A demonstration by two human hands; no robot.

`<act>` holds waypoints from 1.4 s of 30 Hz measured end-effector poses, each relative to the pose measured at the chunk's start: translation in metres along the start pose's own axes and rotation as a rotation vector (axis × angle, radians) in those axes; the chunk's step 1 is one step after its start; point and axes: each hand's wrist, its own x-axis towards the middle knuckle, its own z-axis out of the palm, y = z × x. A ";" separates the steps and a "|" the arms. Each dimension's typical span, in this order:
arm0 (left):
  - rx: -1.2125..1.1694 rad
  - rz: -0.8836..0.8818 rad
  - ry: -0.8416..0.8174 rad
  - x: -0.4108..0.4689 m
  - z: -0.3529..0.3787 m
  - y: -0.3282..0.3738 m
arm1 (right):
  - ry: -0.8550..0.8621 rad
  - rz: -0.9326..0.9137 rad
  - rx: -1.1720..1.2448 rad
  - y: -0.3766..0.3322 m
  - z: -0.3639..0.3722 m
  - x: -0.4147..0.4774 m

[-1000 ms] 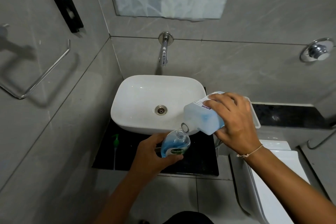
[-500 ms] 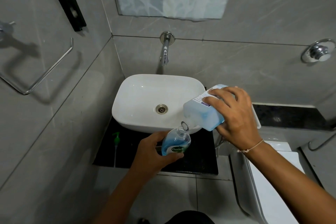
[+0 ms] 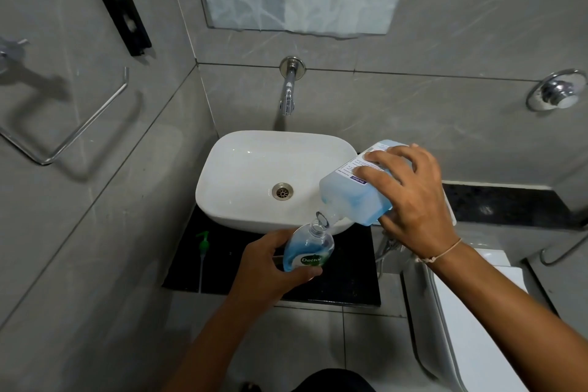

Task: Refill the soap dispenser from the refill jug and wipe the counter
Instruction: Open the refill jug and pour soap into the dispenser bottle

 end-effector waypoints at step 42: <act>0.009 0.025 -0.001 0.005 0.001 -0.003 | -0.001 -0.042 -0.037 0.000 -0.006 0.011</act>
